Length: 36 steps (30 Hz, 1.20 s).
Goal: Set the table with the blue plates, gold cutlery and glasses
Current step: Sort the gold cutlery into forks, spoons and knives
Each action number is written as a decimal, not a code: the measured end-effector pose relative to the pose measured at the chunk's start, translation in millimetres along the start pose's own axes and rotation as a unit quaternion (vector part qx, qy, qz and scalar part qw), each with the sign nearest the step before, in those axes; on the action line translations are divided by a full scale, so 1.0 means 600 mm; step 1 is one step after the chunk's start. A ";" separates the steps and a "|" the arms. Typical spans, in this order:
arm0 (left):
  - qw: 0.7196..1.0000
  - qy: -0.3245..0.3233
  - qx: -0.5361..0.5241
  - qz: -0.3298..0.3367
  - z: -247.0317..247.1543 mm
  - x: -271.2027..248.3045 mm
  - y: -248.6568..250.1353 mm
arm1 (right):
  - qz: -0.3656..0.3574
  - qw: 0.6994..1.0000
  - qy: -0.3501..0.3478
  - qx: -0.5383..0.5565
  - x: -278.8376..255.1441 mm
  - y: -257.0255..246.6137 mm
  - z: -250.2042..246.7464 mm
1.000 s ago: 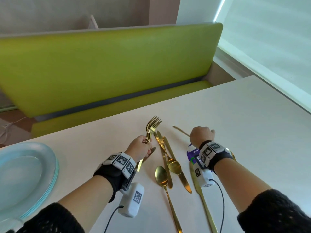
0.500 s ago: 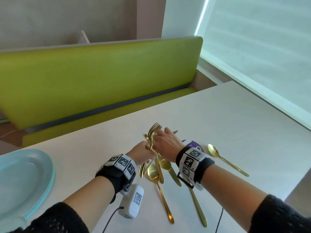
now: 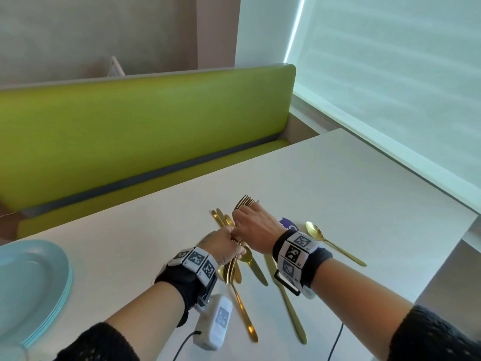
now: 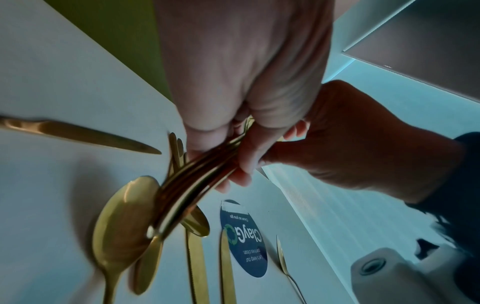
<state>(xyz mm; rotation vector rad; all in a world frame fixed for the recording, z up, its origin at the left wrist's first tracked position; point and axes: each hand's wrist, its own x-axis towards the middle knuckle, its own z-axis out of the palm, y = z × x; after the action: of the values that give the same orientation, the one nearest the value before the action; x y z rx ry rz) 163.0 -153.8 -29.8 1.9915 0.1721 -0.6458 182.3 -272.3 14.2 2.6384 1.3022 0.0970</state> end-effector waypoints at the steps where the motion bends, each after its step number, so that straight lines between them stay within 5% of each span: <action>1: 1.000 0.004 -0.016 0.004 0.001 -0.005 0.005 | 0.004 1.000 0.012 0.009 -0.002 0.001 0.003; 6: 0.991 0.017 -0.135 0.002 0.009 -0.003 0.001 | 0.075 0.990 0.067 0.100 -0.021 0.017 0.012; 10: 0.985 0.035 -0.171 -0.017 0.011 0.005 -0.008 | 0.225 0.963 0.032 0.145 -0.051 0.064 0.025; 15: 0.977 0.045 -0.206 -0.031 0.008 0.009 -0.005 | 0.494 0.846 -0.057 0.192 -0.124 0.146 0.091; 18: 0.970 0.049 -0.237 -0.036 0.009 0.016 -0.009 | 0.582 0.779 -0.153 0.175 -0.174 0.170 0.126; 24: 0.954 0.072 -0.286 -0.048 0.009 0.024 -0.006 | 0.612 0.739 -0.239 0.148 -0.221 0.179 0.178; 36: 0.954 0.052 -0.289 -0.062 0.015 0.024 -0.005 | 0.609 0.745 -0.228 0.148 -0.201 0.171 0.196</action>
<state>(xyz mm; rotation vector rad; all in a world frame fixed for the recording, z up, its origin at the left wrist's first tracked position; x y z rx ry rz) 170.9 -161.9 -42.9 1.4529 0.4949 -0.4963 205.9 -445.8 -76.5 2.9581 -0.7214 -0.5701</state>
